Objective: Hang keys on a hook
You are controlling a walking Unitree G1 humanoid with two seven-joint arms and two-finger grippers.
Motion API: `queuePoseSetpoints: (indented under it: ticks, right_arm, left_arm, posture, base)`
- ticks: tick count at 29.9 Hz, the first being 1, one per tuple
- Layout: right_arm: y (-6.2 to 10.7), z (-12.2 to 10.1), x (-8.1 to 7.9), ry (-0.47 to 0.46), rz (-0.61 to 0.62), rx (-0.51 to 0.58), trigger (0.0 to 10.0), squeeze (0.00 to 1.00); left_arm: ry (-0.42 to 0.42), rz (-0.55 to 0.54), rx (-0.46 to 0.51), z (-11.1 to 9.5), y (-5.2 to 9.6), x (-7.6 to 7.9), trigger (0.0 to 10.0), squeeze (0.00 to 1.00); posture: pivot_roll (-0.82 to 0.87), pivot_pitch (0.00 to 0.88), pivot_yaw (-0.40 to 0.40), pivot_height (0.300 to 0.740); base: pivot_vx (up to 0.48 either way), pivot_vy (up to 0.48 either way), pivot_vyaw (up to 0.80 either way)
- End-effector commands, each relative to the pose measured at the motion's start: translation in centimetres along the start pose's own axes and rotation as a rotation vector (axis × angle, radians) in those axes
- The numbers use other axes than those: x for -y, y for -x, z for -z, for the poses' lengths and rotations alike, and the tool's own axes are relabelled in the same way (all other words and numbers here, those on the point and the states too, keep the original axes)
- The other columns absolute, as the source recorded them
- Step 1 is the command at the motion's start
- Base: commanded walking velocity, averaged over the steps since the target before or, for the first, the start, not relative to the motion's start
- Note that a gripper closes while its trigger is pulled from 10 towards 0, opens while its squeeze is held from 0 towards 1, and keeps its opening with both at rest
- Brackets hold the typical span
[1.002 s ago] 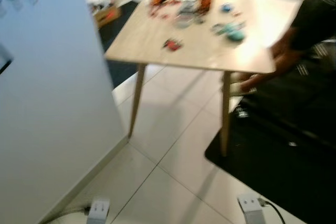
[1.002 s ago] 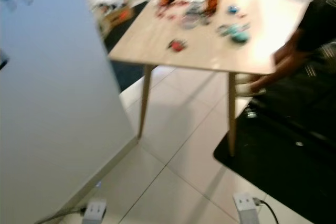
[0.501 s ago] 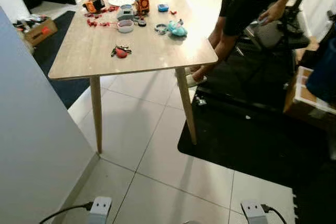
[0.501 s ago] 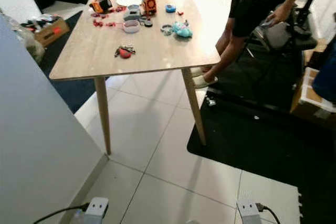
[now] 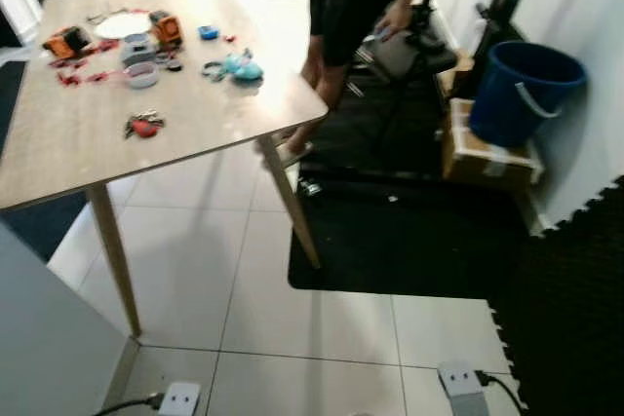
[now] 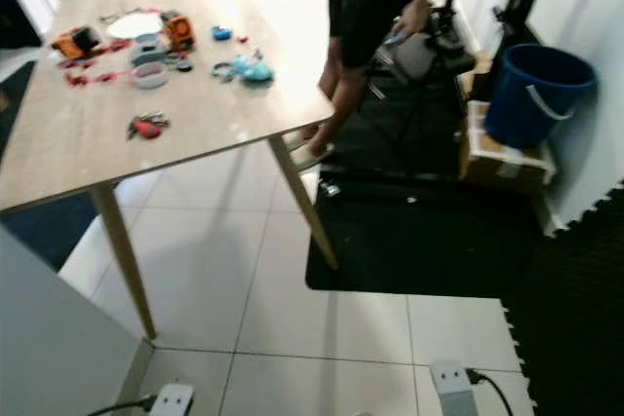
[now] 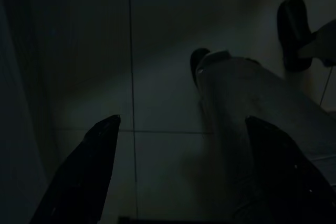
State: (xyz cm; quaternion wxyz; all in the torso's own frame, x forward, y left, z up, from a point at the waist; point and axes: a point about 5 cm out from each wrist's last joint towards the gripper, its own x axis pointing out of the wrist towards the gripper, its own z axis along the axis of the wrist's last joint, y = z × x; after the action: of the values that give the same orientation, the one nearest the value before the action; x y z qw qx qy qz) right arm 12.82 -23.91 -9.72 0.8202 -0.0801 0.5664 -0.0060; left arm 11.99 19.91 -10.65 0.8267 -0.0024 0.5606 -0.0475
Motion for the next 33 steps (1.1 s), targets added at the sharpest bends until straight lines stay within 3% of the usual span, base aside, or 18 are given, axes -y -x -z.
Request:
queuePoseSetpoints:
  ticks: [1, 10, 24, 33]
  right_arm:
    - [0.0, -0.4, -0.1, 0.012, 0.002, 0.011, 10.0, 0.00]
    - [0.0, -0.3, 0.1, 0.020, 0.002, 0.010, 10.0, 0.00]
    - [0.1, -0.2, 0.4, 0.034, -0.003, 0.008, 10.0, 0.00]
    - [0.1, -0.2, 0.4, 0.039, -0.005, 0.009, 10.0, 0.00]
  left_arm:
    - [0.002, -0.017, -0.027, 0.8, 0.2, -0.5, 10.0, 0.00]
    - [-0.004, -0.019, -0.027, 0.6, 0.0, 0.0, 10.0, 0.00]
    - [-0.011, -0.014, -0.057, 2.1, 0.5, -0.9, 10.0, 0.00]
    - [-0.016, -0.016, -0.059, 2.0, 0.5, -1.0, 10.0, 0.00]
  posture:
    - [-0.12, 0.079, 0.090, 0.740]
    - [-0.12, 0.081, 0.090, 0.740]
    - [-0.12, 0.084, 0.089, 0.740]
    - [-0.12, 0.075, 0.085, 0.740]
  base:
    - [0.000, 0.000, 0.00]
    - [0.168, 0.000, 0.00]
    - [0.412, 0.000, 0.00]
    - [0.436, 0.000, 0.00]
